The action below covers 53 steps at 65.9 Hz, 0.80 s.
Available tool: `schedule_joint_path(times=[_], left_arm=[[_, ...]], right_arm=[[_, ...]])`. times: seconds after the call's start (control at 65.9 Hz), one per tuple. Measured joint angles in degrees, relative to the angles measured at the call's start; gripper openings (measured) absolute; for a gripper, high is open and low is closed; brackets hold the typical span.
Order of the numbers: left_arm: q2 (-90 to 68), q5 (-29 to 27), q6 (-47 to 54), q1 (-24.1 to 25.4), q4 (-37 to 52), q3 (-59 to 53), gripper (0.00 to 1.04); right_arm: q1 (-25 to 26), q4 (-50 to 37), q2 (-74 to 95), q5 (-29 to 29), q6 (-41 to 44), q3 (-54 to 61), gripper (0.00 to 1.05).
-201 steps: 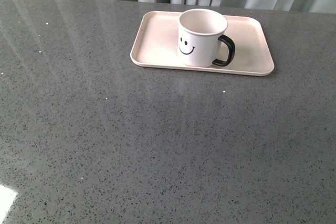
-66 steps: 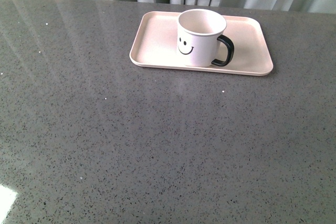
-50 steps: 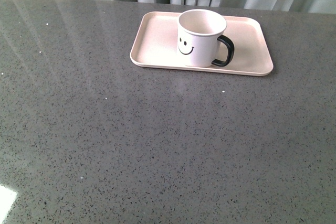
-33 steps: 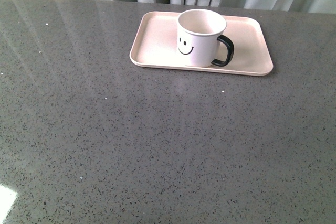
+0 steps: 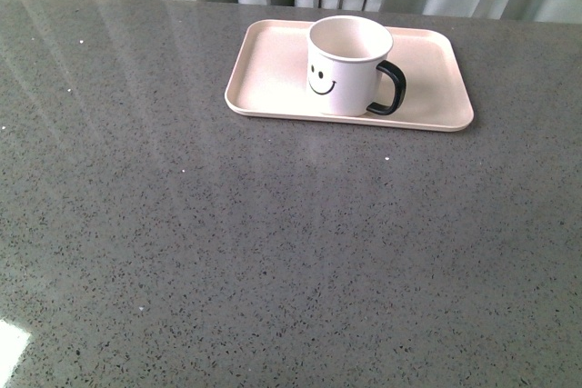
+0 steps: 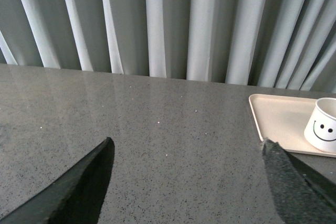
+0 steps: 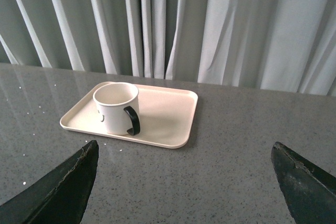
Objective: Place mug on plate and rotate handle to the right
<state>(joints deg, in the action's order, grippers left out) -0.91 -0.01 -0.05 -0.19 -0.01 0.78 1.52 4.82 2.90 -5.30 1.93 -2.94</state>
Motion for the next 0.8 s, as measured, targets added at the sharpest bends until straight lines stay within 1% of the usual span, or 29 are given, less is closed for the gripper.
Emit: schedule_joint_path(times=[0.015, 0.03, 0.046, 0.061, 0.076, 0.106, 0.137, 0.167, 0.258, 0.288, 0.395, 0.471, 0.547, 0.683, 0.805], left_arm=[[0.00, -0.04, 0.00, 0.00, 0.00, 0.00, 0.95], [0.00, -0.09, -0.02, 0.00, -0.02, 0.00, 0.95], [0.00, -0.07, 0.00, 0.00, 0.00, 0.00, 0.95], [0.00, 0.00, 0.00, 0.00, 0.00, 0.00, 0.95], [0.00, 0.07, 0.00, 0.00, 0.00, 0.00, 0.95], [0.00, 0.07, 0.00, 0.00, 0.00, 0.00, 0.96], [0.00, 0.04, 0.00, 0.00, 0.00, 0.00, 0.96], [0.00, 0.02, 0.00, 0.00, 0.00, 0.00, 0.96], [0.00, 0.02, 0.00, 0.00, 0.00, 0.00, 0.96], [0.00, 0.00, 0.00, 0.00, 0.00, 0.00, 0.96], [0.00, 0.02, 0.00, 0.00, 0.00, 0.00, 0.96], [0.00, 0.02, 0.00, 0.00, 0.00, 0.00, 0.96], [0.00, 0.04, 0.00, 0.00, 0.00, 0.00, 0.96], [0.00, 0.02, 0.00, 0.00, 0.00, 0.00, 0.96], [0.00, 0.02, 0.00, 0.00, 0.00, 0.00, 0.96]], right_arm=[[0.66, 2.54, 1.20, -1.01, 0.46, -1.05, 0.96], [2.23, 7.39, 4.72, -5.07, 1.99, -3.26, 0.96], [2.93, 9.49, 6.56, -6.80, 2.67, -4.46, 0.96], [4.33, 13.70, 11.23, -11.19, 4.17, -6.97, 0.96], [4.96, 15.37, 13.60, -12.79, 5.16, -8.22, 0.96], [6.36, 18.23, 20.20, -16.35, 6.64, -11.41, 0.96], [7.23, 17.92, 26.29, -18.01, 7.37, -14.03, 0.96], [7.48, 16.83, 30.03, -18.40, 7.78, -15.78, 0.96], [7.50, 8.92, 44.28, -18.08, 8.13, -23.41, 0.96], [7.19, 5.95, 49.51, -17.20, 8.07, -26.29, 0.96], [4.94, 0.98, 62.84, -13.88, 7.76, -34.42, 0.96], [2.93, 0.57, 70.01, -12.48, 7.41, -39.47, 0.96], [0.55, 0.48, 77.85, -9.73, 6.45, -45.59, 0.96], [-2.80, 2.32, 91.14, -5.57, 3.02, -57.66, 0.96], [-4.96, 4.52, 100.13, -4.46, -0.33, -66.14, 0.96]])
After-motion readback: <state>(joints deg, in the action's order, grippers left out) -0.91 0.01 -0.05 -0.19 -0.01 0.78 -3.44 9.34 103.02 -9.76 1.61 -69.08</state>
